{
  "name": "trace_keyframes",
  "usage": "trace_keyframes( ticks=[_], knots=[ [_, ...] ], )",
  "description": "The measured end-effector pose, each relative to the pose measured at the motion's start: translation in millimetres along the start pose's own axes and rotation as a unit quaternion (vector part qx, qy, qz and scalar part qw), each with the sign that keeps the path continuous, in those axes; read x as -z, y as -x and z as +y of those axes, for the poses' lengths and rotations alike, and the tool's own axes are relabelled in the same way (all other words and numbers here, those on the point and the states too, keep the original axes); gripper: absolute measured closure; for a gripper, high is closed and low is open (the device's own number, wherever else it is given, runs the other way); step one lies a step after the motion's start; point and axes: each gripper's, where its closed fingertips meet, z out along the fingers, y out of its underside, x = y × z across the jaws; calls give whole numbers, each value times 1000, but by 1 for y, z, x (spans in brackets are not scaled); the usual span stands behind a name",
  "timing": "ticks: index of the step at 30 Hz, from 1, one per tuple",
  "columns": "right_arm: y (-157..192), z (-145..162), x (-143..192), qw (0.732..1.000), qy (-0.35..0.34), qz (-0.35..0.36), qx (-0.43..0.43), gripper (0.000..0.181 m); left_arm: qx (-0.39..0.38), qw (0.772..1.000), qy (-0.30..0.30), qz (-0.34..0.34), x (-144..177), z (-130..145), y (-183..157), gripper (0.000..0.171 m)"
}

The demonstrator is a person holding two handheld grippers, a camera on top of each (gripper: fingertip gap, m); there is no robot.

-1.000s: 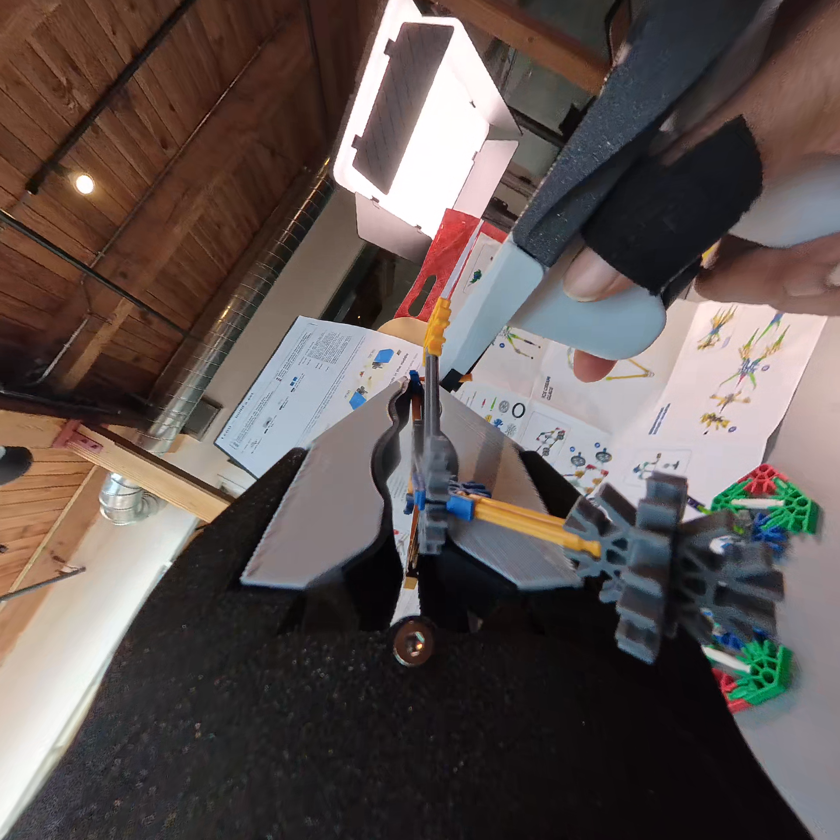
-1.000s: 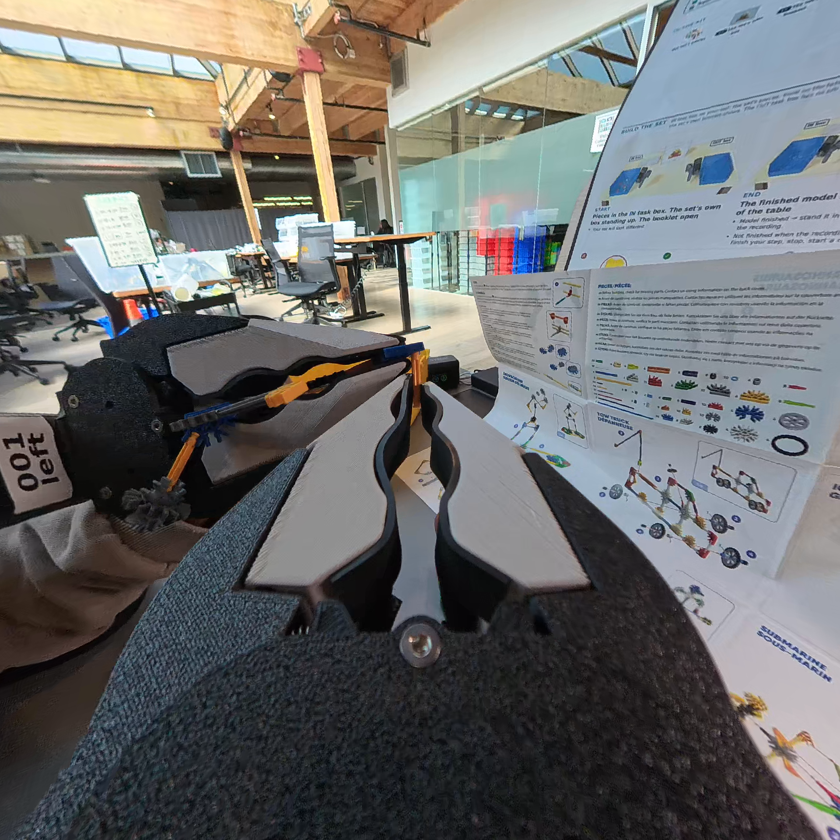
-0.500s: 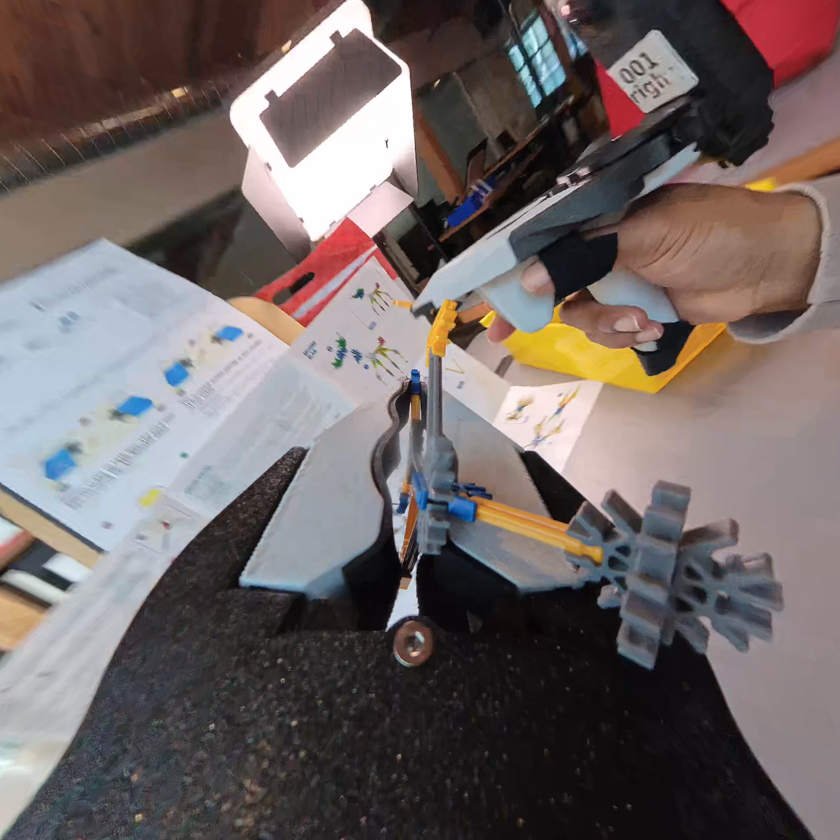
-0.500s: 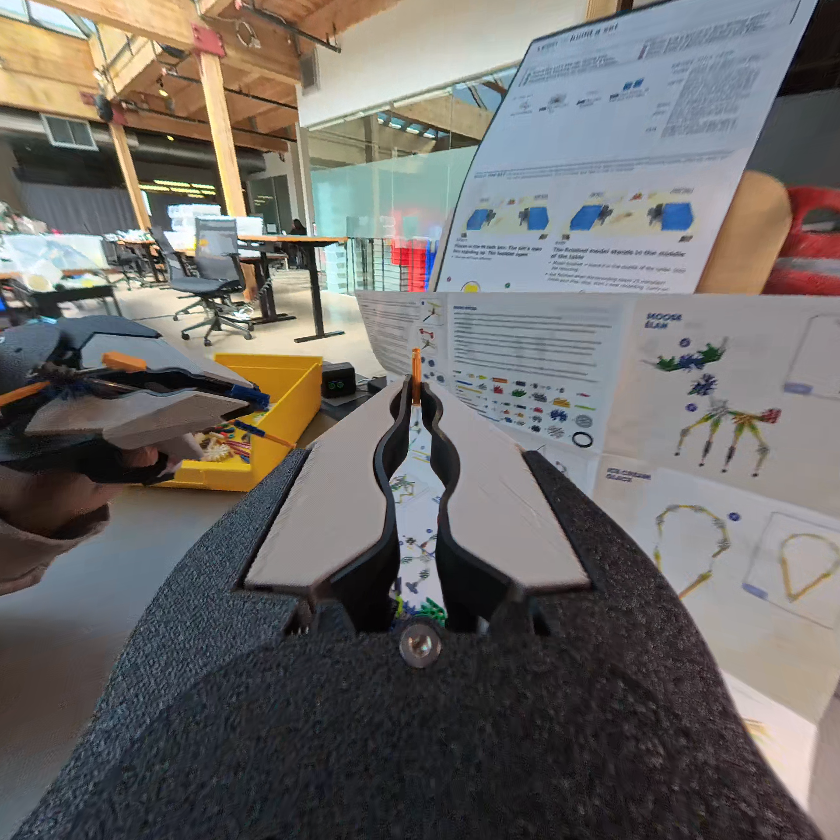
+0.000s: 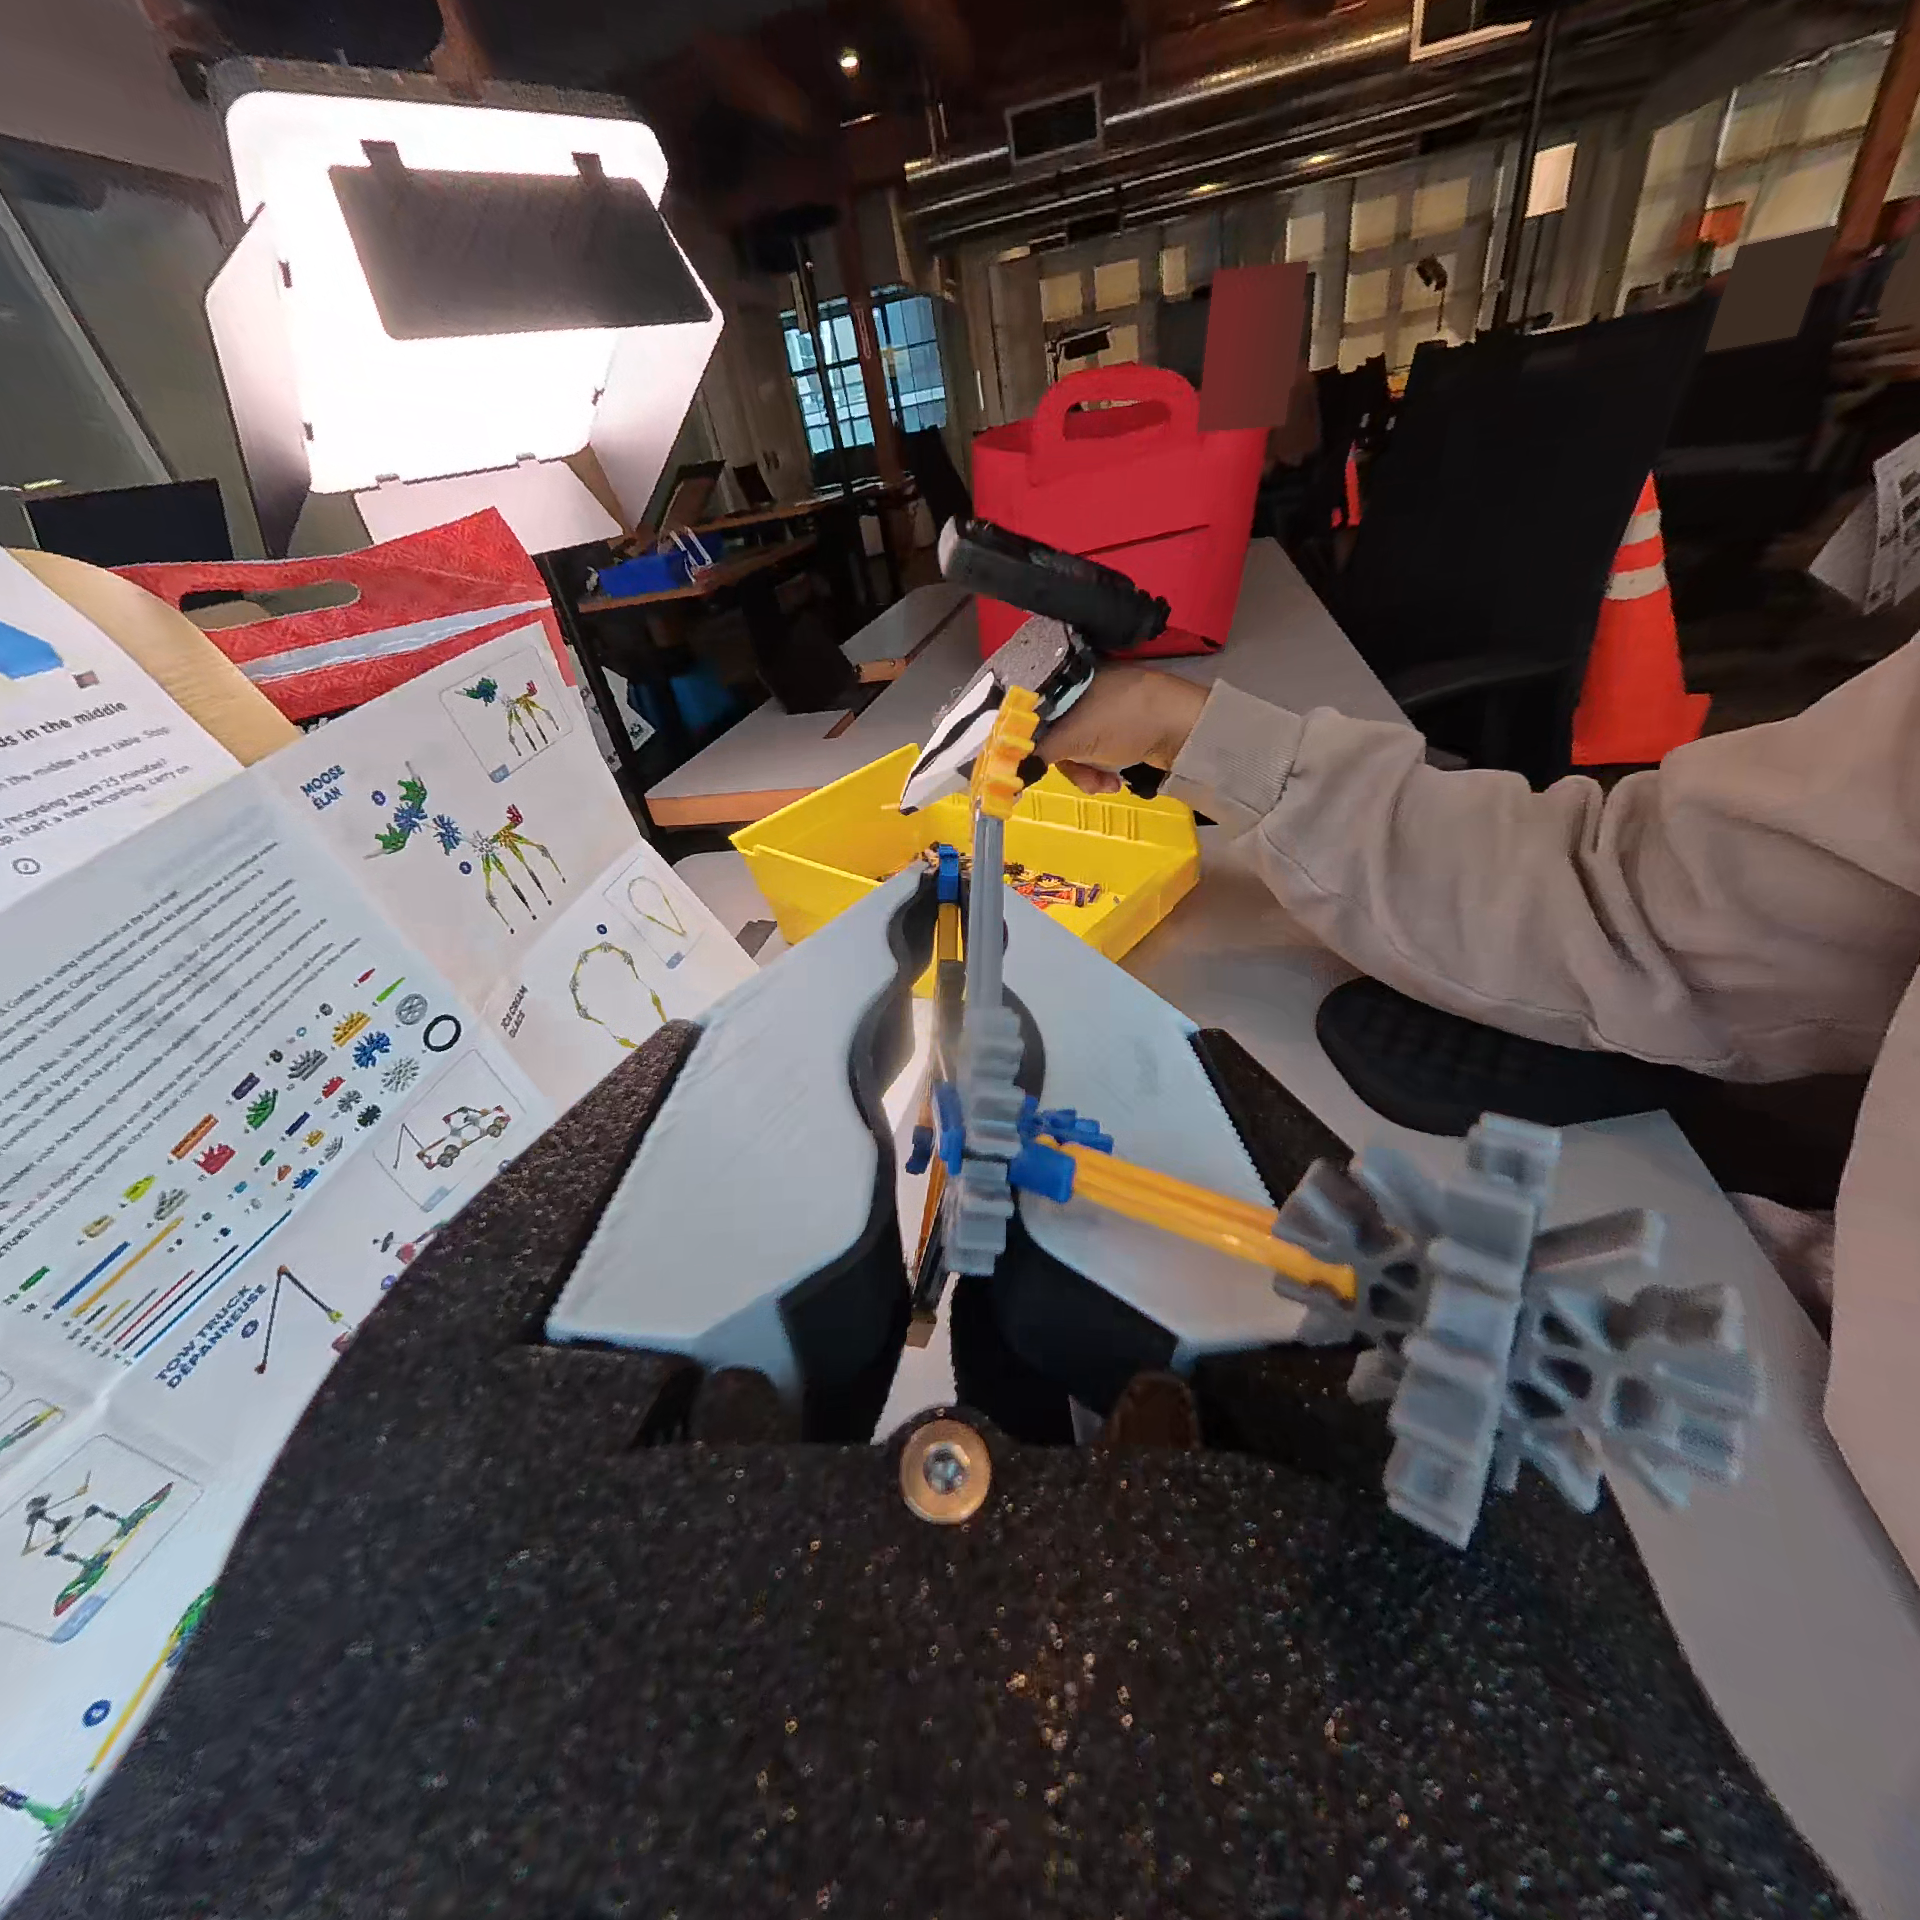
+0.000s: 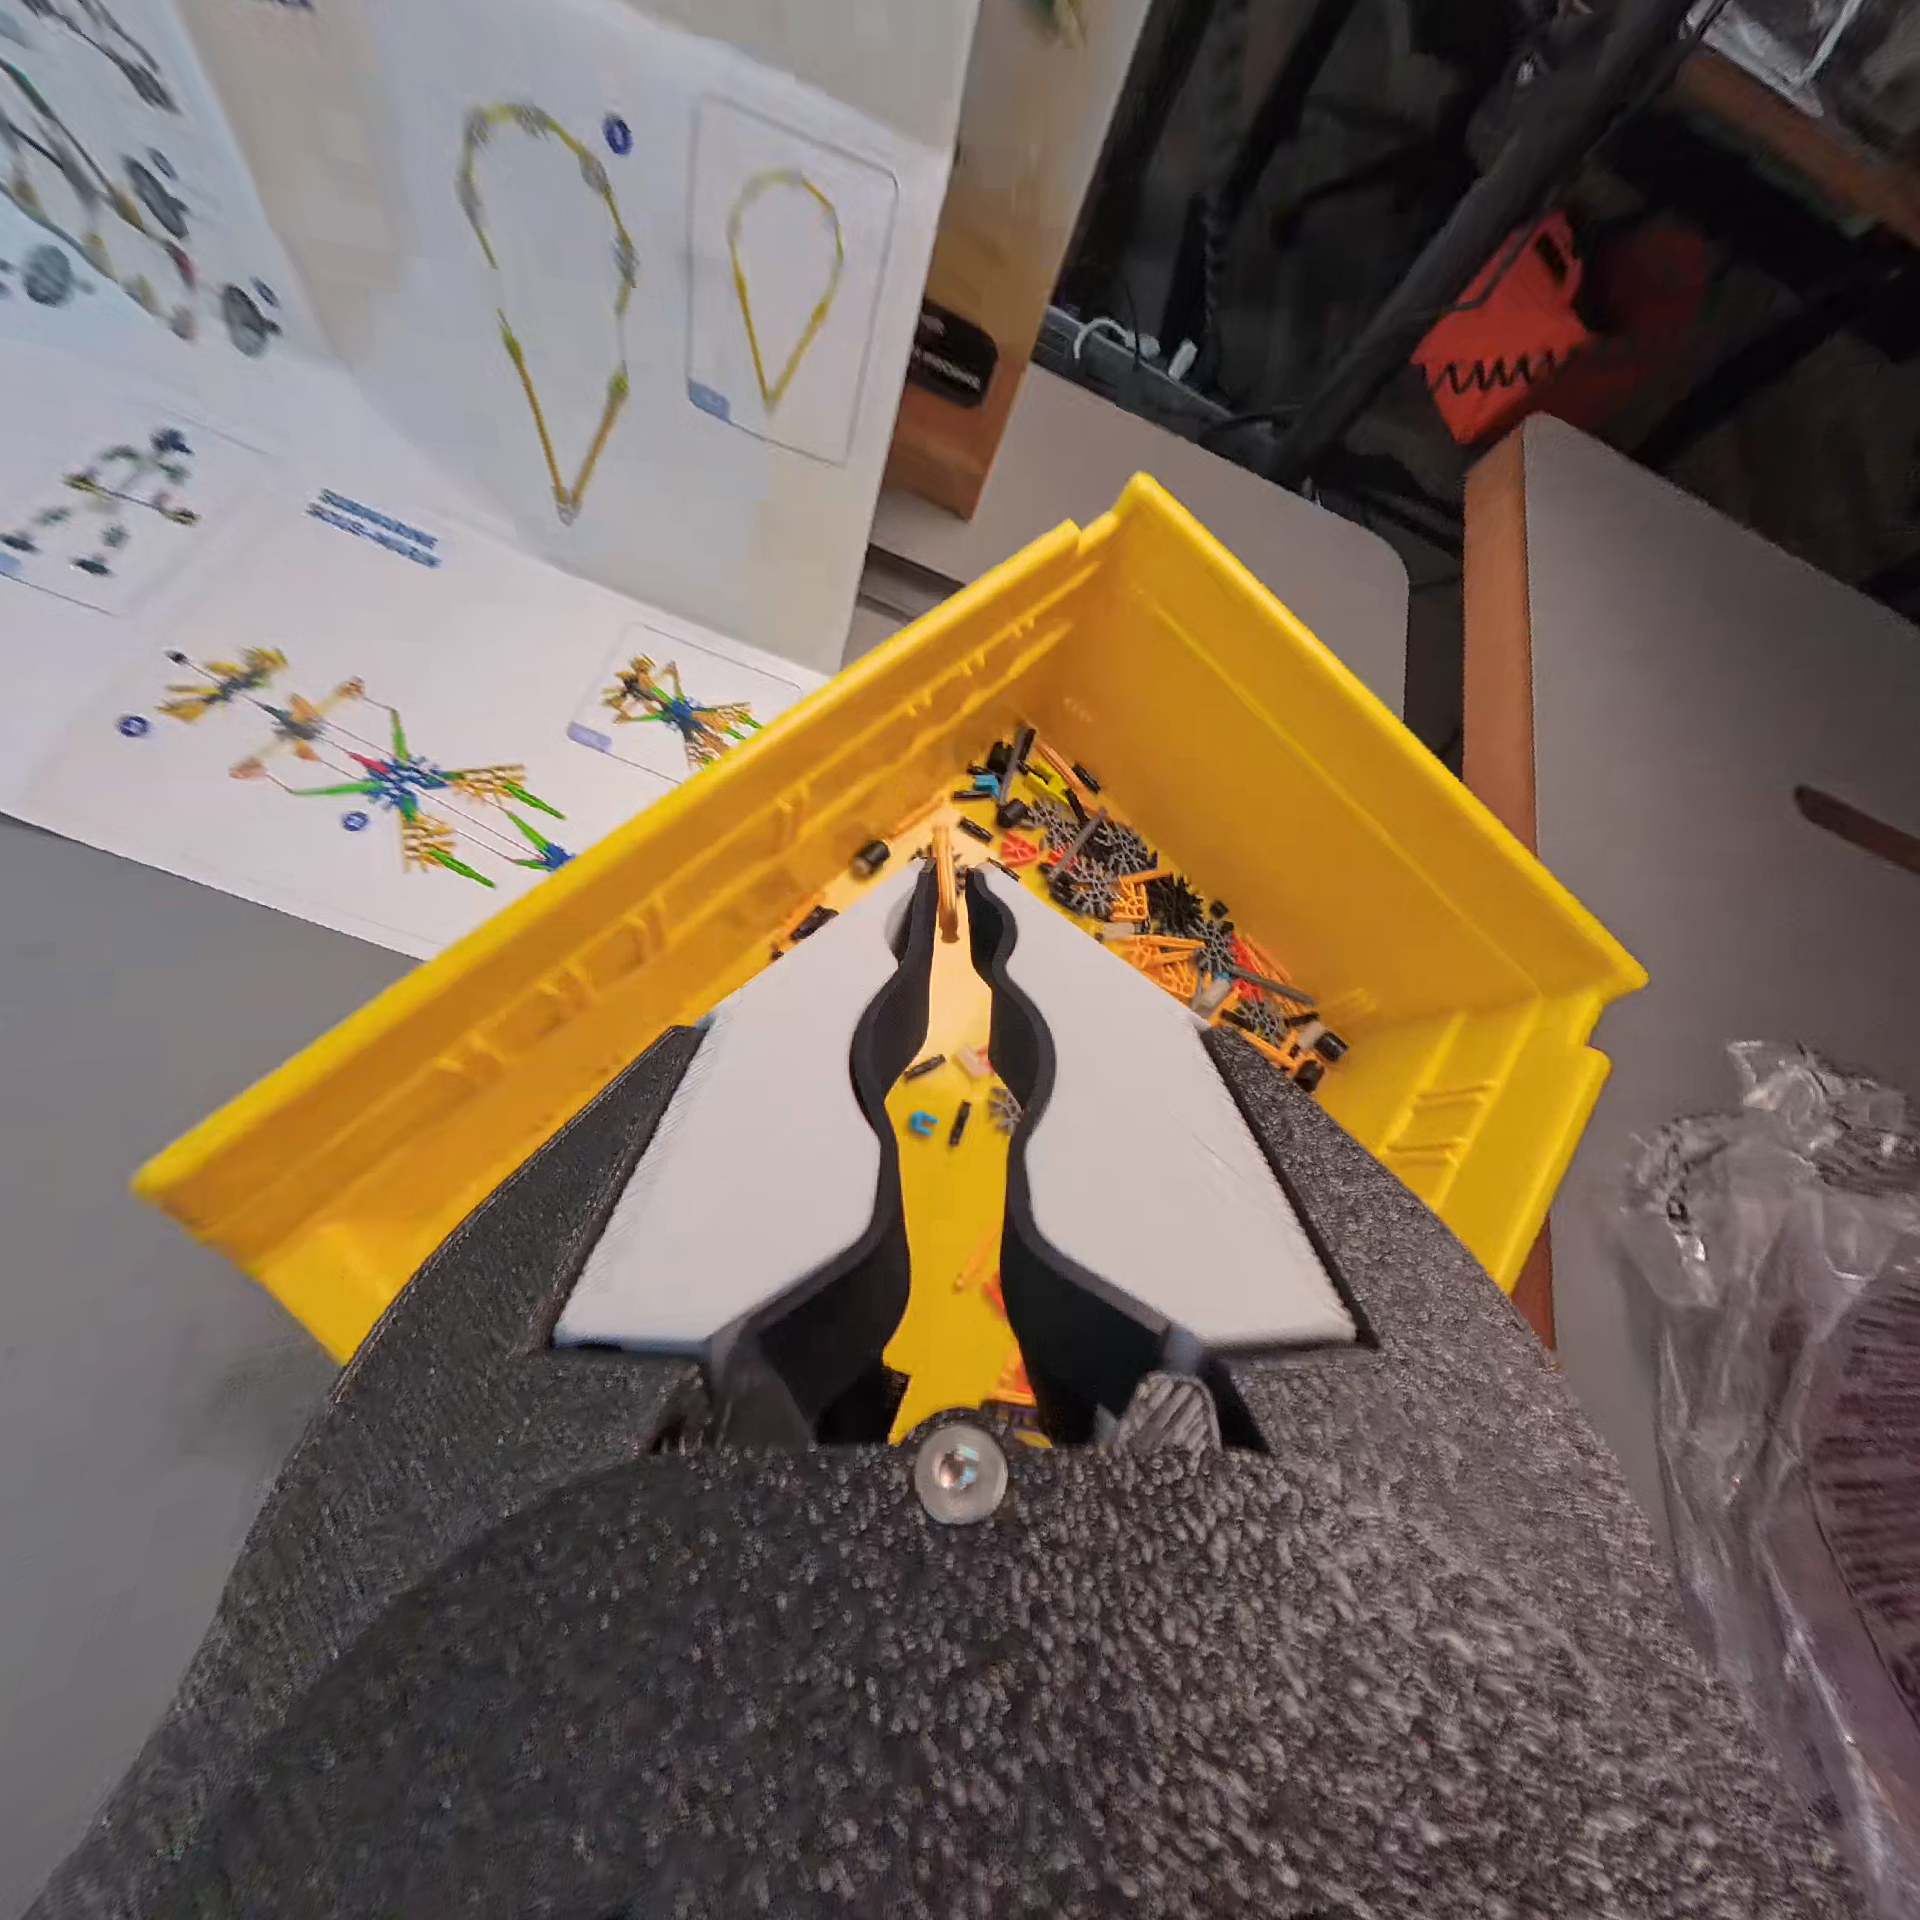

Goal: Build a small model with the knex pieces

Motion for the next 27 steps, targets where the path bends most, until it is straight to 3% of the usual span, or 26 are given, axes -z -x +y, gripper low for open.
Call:
trace_keyframes(
  ticks=[3,5,7,9,11,14,17,20,27],
  knots=[
    [-7,-6,1,999,-12,33,22,161,20,1000,-1,8,1,-3,-1,169],
    [10,-38,17,996,-79,16,33,154,33,999,-5,15,1,-3,-2,169],
    [47,-77,44,984,-166,-50,35,153,47,999,7,17,-1,4,1,169],
    [103,-115,85,951,-260,-164,42,154,69,997,31,22,-5,18,4,169],
    [166,-136,131,897,-323,-296,60,155,93,994,52,39,-10,30,1,169],
    [251,-135,179,819,-344,-445,109,155,128,986,82,74,-21,47,-12,169],
    [308,-124,198,776,-336,-514,144,154,142,978,107,106,-33,61,-28,169],
    [327,-120,200,766,-341,-521,158,157,159,971,113,138,-40,66,-42,169],
    [322,-122,196,767,-347,-519,149,178,164,967,123,152,-45,72,-49,169]
  ],
)
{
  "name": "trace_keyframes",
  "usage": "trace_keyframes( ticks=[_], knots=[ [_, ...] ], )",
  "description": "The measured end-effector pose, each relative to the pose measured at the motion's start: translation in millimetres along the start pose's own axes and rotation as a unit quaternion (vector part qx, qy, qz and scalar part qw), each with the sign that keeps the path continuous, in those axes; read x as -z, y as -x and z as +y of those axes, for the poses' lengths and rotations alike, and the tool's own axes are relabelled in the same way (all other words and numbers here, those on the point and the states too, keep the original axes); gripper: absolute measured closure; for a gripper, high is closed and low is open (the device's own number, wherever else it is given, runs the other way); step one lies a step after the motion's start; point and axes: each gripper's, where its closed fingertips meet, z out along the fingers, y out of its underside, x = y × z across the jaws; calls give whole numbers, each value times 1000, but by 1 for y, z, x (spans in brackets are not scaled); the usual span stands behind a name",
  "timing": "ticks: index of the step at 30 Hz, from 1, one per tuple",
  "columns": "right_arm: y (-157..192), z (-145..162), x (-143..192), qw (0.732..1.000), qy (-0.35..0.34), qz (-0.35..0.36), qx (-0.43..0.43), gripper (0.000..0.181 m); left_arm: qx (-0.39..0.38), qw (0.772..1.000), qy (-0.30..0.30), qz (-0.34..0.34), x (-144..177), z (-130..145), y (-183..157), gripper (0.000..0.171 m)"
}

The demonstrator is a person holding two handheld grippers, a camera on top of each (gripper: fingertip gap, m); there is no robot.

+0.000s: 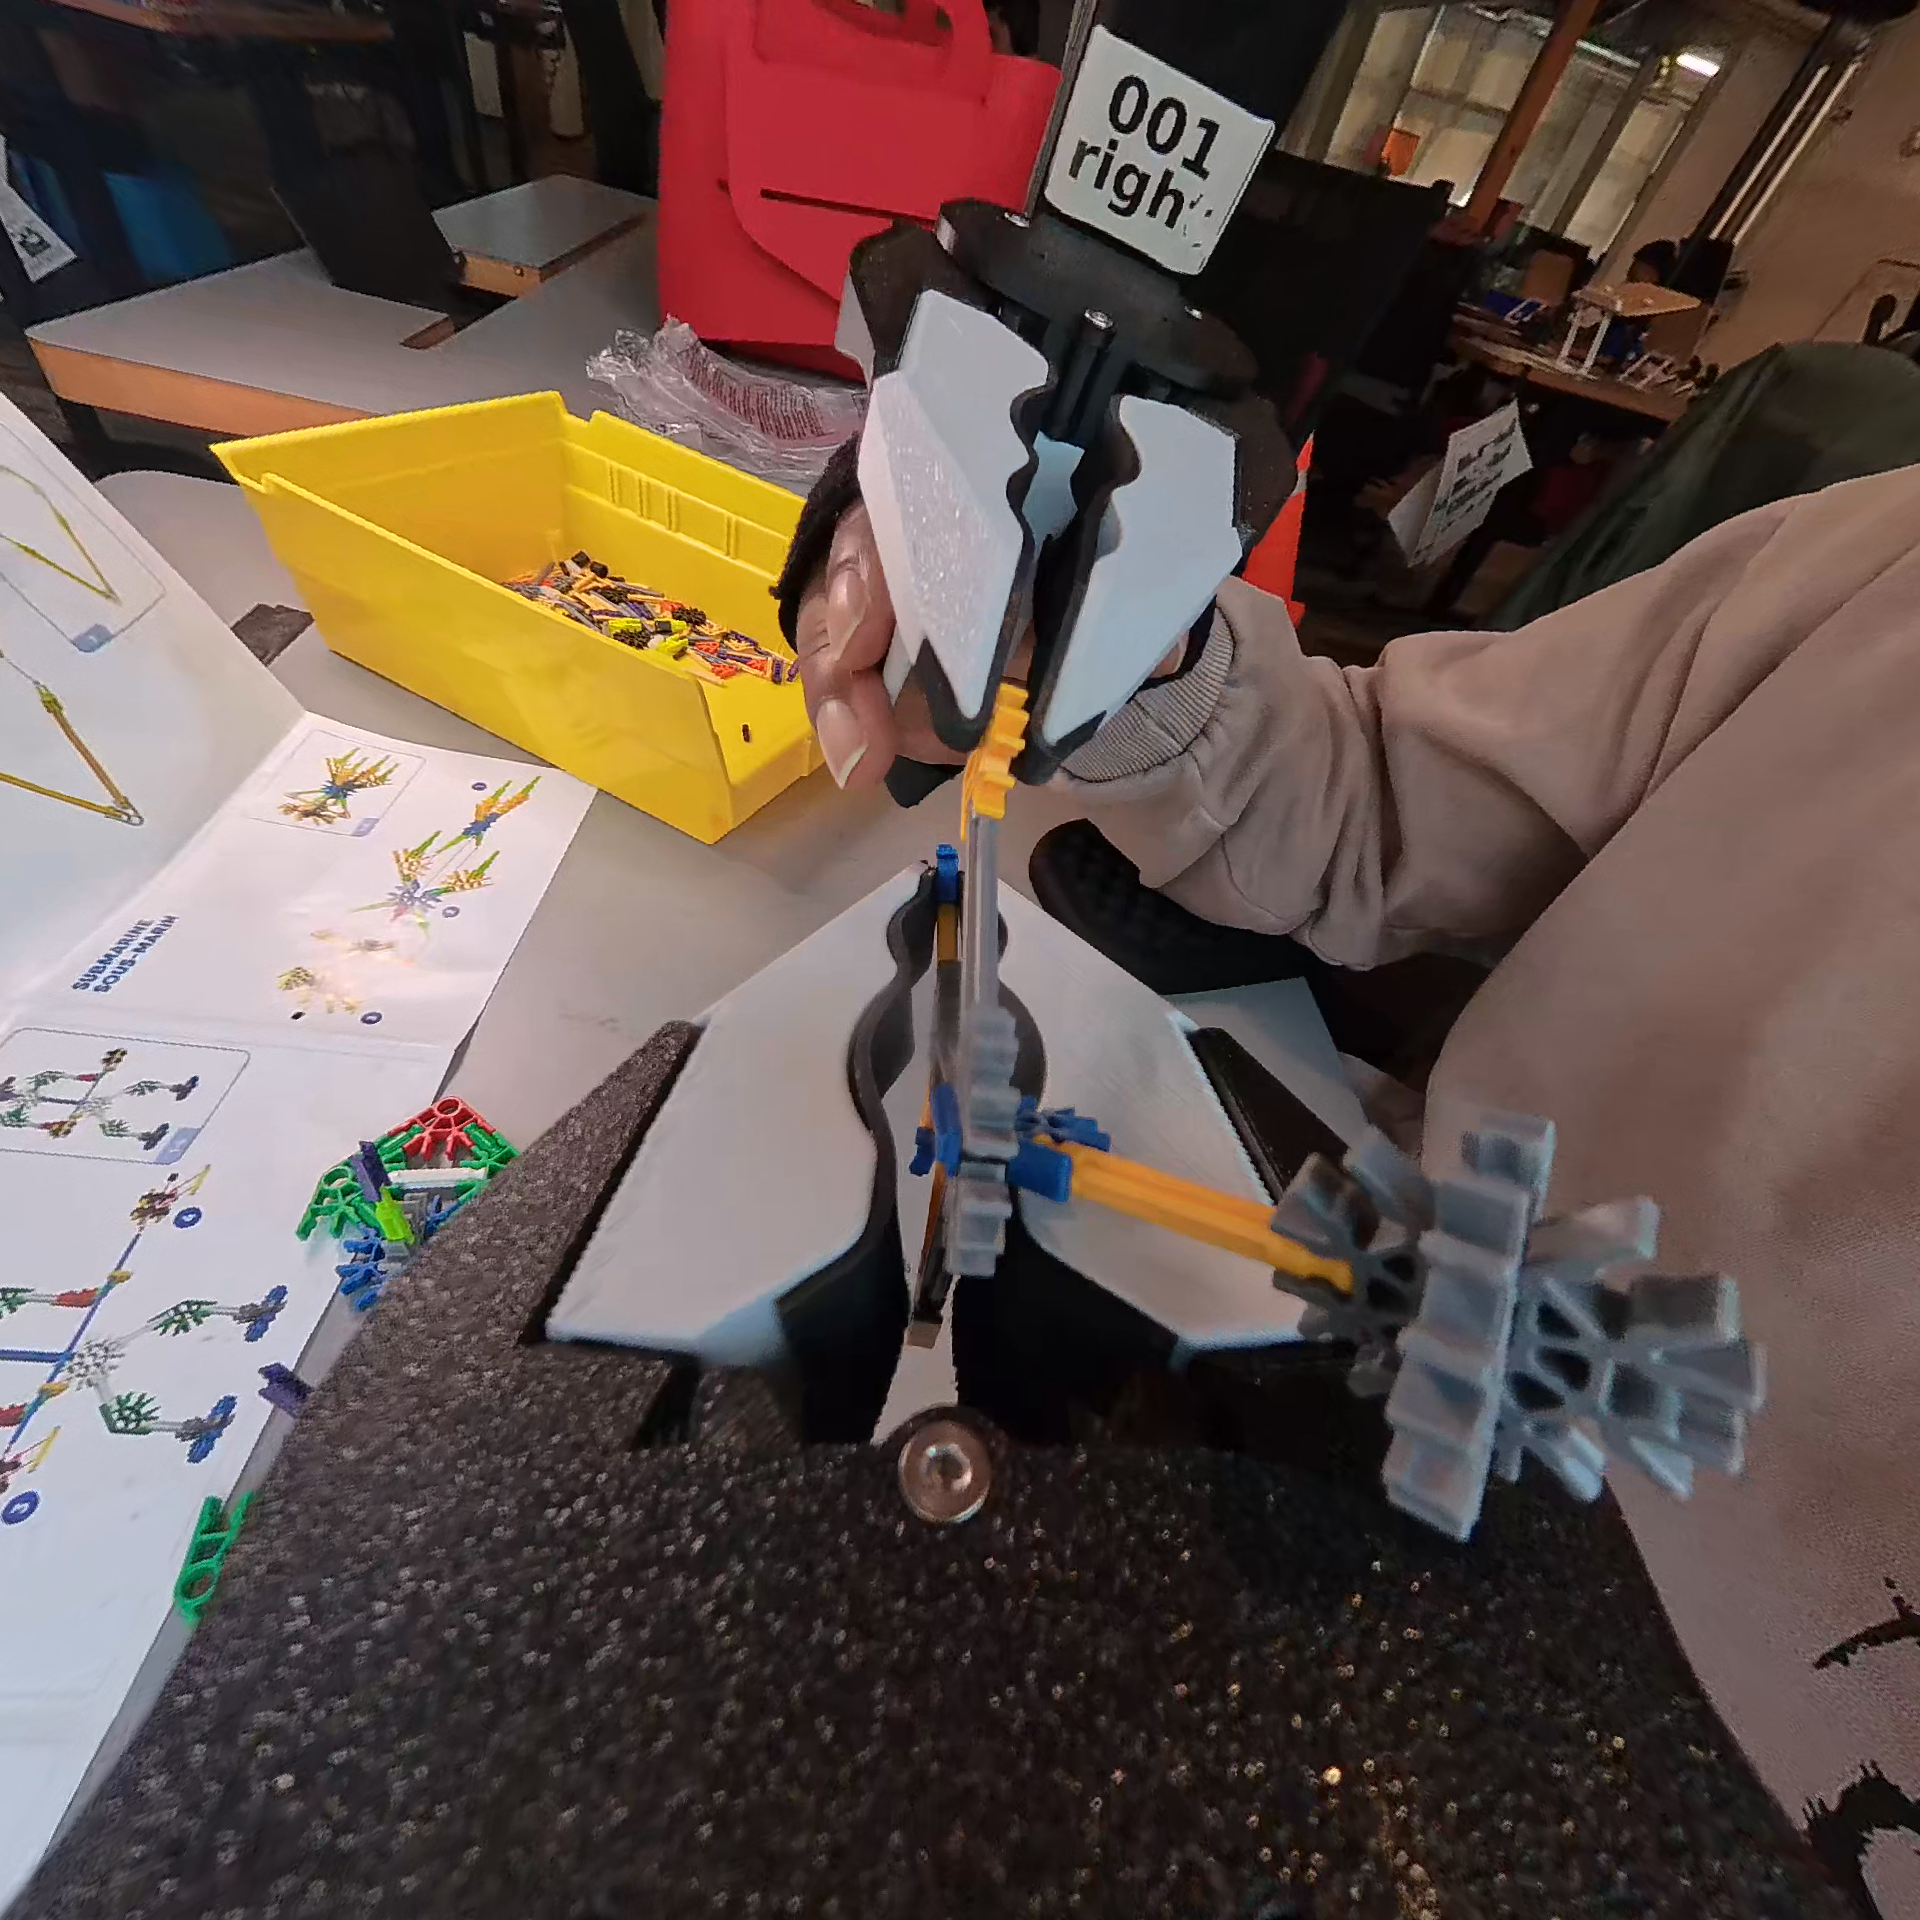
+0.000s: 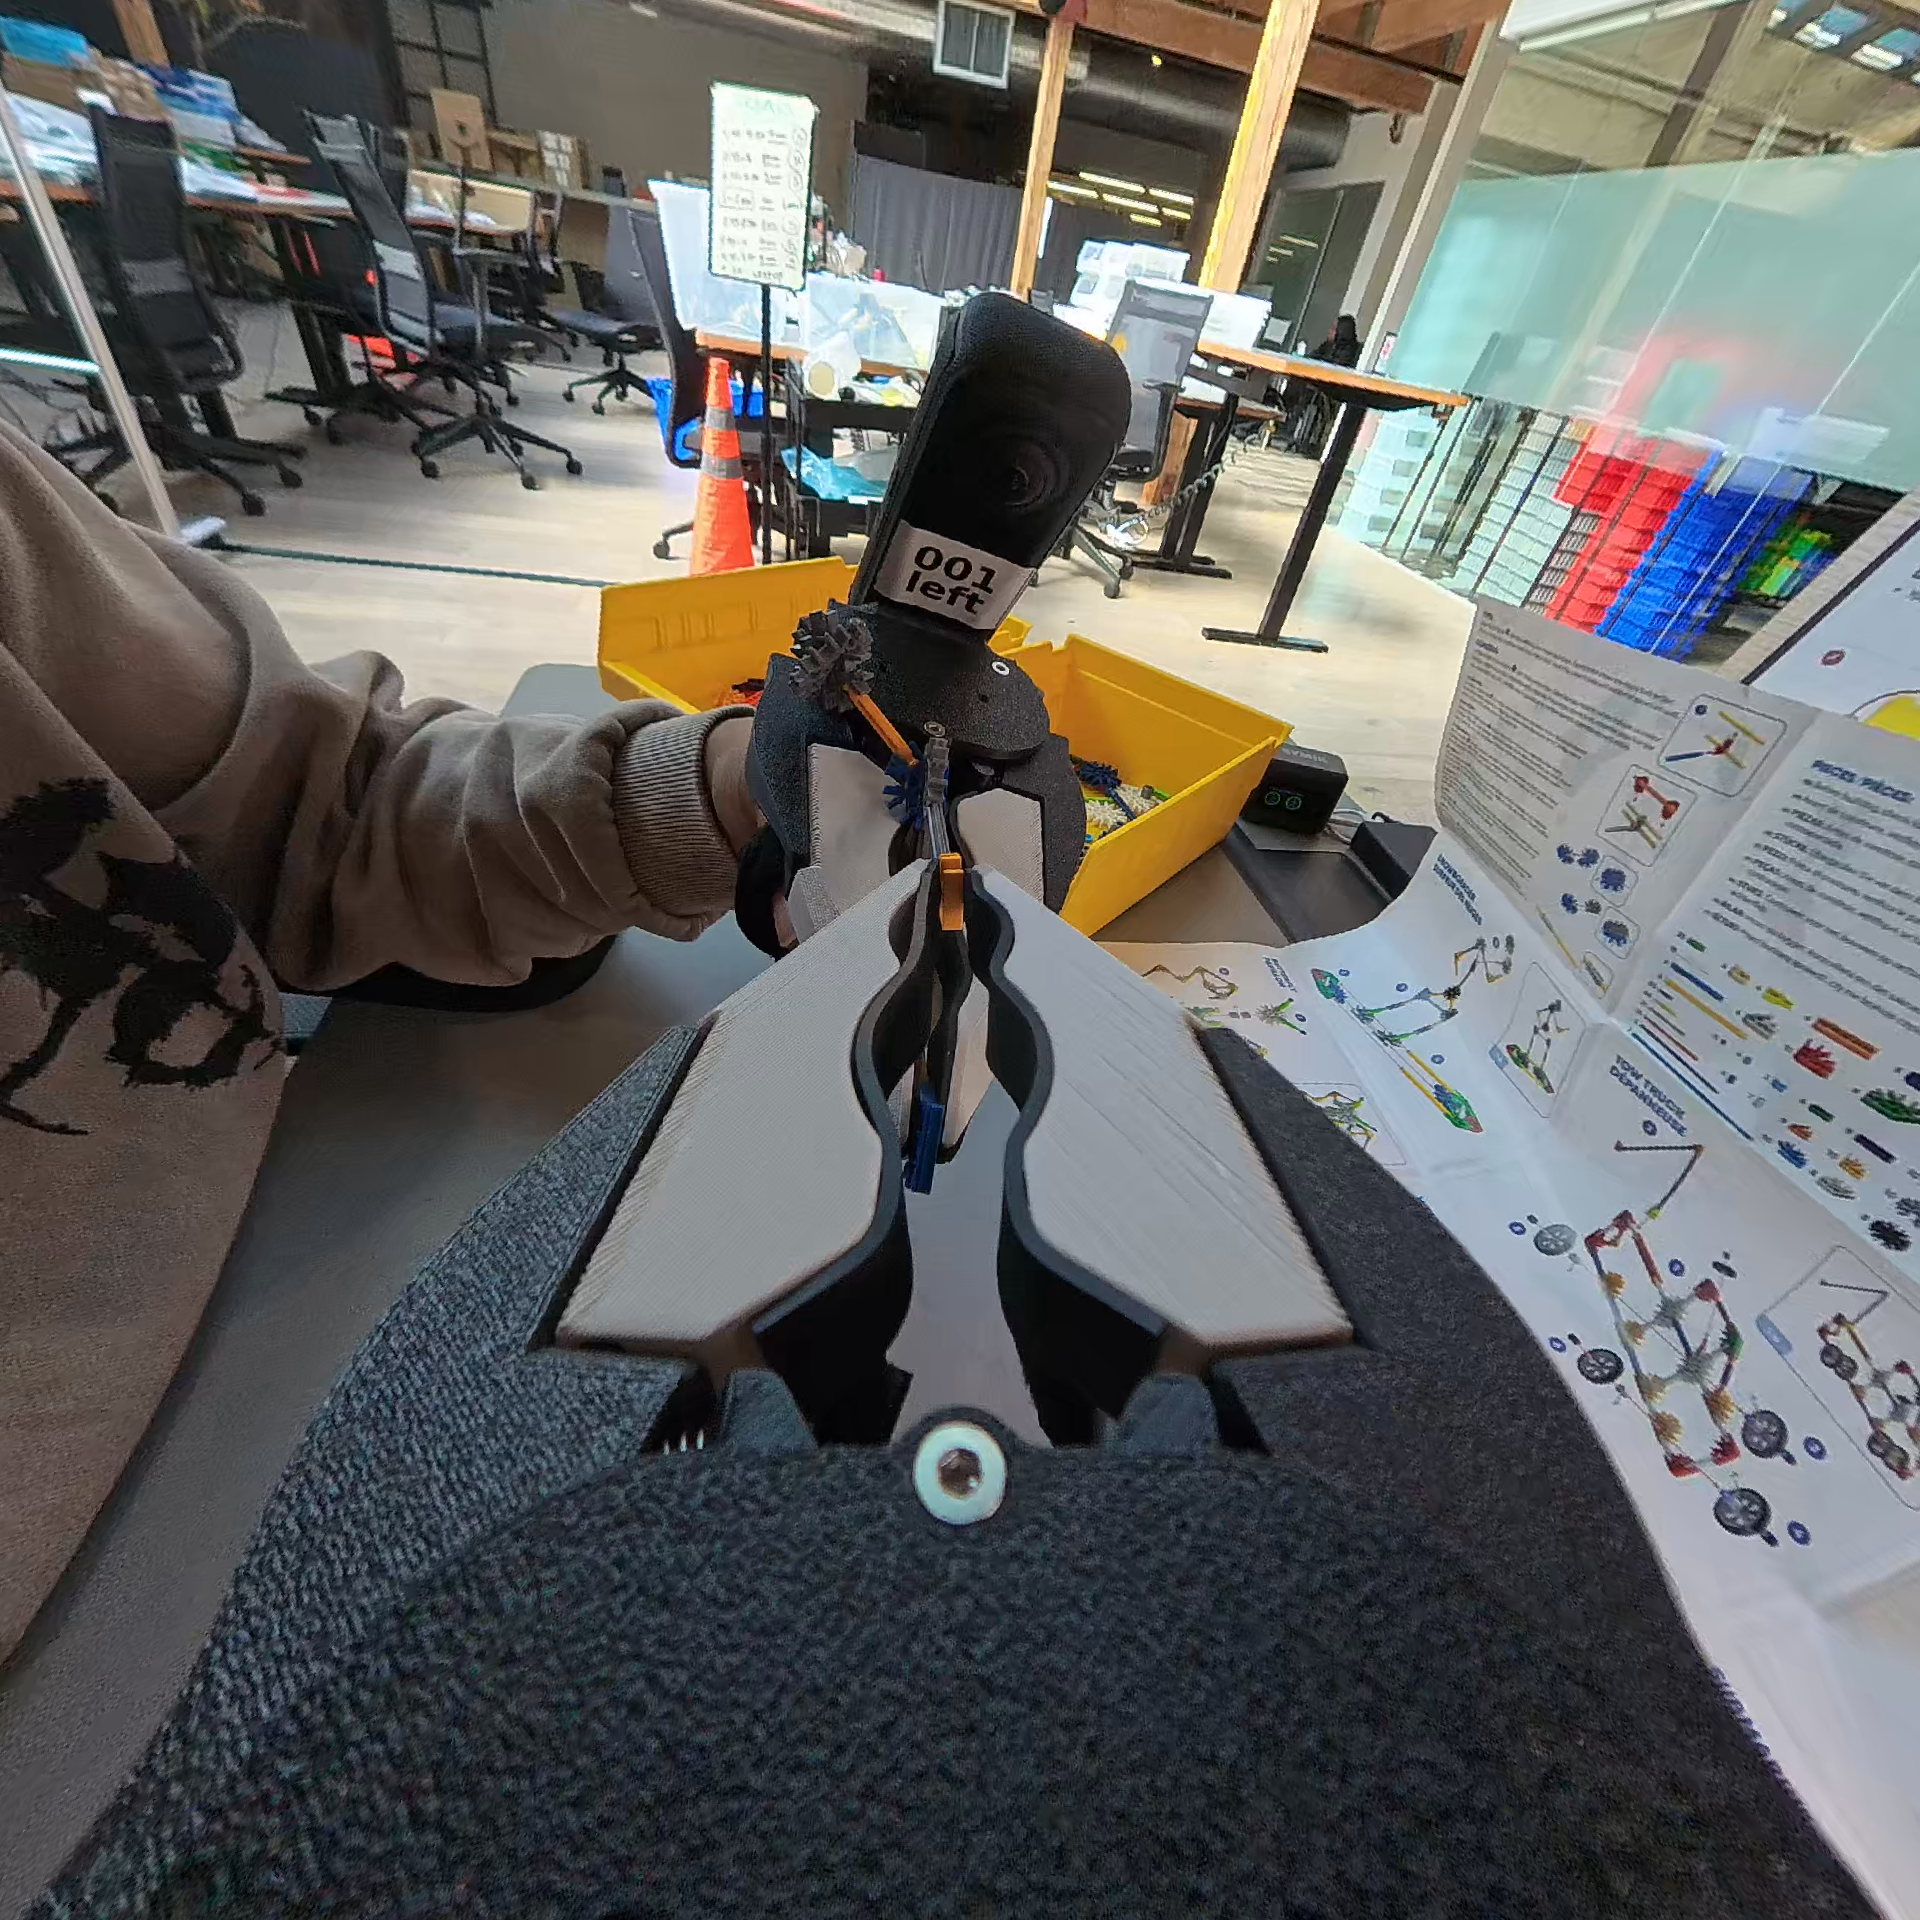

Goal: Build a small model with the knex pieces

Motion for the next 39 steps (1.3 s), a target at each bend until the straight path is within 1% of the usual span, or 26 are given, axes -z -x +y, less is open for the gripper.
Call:
trace_keyframes(
  ticks=[10,13,14,16,18,21,22,25,32,35,39],
  knots=[
    [-1,3,1,1000,2,-5,-1,178,-4,1000,-2,-2,-1,-1,0,169],
    [-5,0,1,1000,-6,7,-2,178,-23,1000,-13,-9,2,-5,1,167],
    [-6,-2,3,1000,-13,8,-6,179,-33,999,-21,-14,3,-8,1,166],
    [-10,-8,7,999,-30,13,-15,180,-50,998,-42,-25,9,-16,3,157],
    [-10,-12,11,999,-46,4,-30,179,-67,994,-73,-38,18,-27,4,150],
    [-12,-15,14,997,-61,-3,-49,179,-94,986,-129,-47,35,-46,2,150],
    [-12,-14,13,997,-62,-6,-54,179,-100,984,-140,-46,39,-50,0,152],
    [-12,-10,10,996,-62,-12,-65,179,-106,984,-126,-61,44,-49,4,159],
    [-15,-2,5,994,-64,-20,-89,179,-113,984,-115,-75,46,-46,8,161],
    [-16,0,4,993,-65,-21,-95,179,-108,984,-119,-75,47,-46,11,161],
    [-15,-2,4,992,-72,-25,-100,179,-86,985,-141,-57,50,-49,10,162]
  ],
)
